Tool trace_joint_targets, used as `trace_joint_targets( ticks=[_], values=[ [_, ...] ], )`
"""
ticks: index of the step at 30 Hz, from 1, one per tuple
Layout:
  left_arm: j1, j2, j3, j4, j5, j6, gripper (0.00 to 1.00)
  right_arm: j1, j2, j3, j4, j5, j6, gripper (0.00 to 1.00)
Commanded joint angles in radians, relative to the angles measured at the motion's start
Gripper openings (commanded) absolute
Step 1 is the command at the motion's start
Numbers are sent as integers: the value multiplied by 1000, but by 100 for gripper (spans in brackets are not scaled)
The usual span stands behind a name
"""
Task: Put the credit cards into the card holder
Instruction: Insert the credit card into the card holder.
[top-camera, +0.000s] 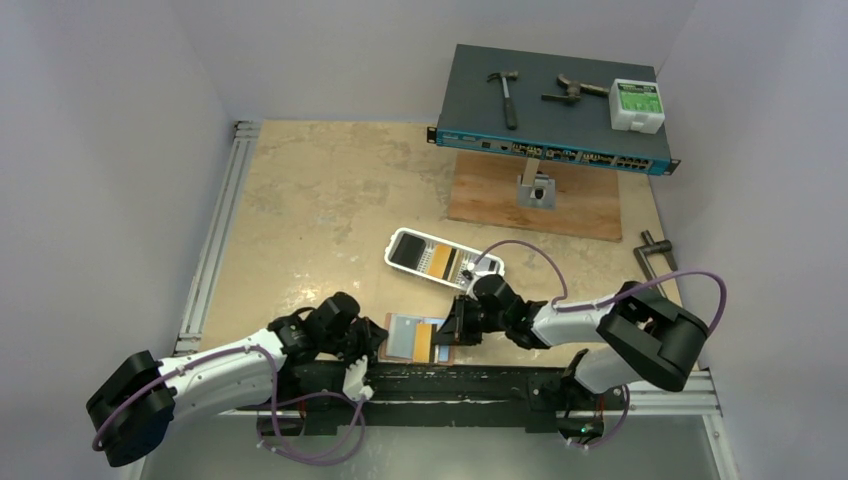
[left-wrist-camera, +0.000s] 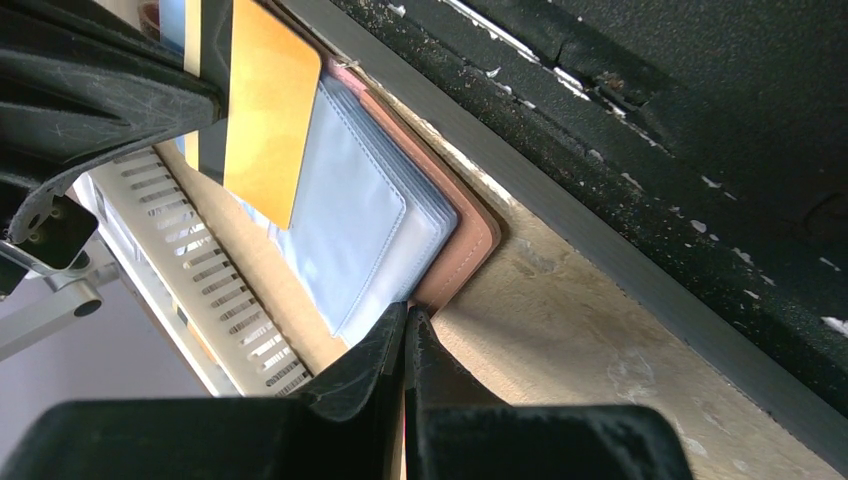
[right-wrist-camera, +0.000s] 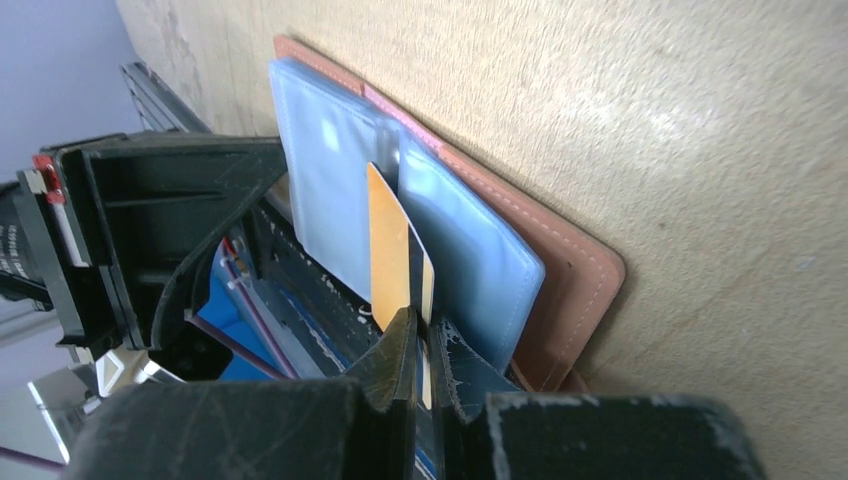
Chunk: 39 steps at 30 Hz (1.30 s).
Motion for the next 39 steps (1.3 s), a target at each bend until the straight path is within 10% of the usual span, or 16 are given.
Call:
trace_joint_targets(
  ticks=[1, 39],
  values=[
    [-8, -13, -13, 8, 31, -15, 0, -24, -42, -21, -75, 122, 6, 0],
    [-59, 50, -16, 69, 28, -39, 0, -77, -301, -184, 149, 64, 41, 0]
  ],
)
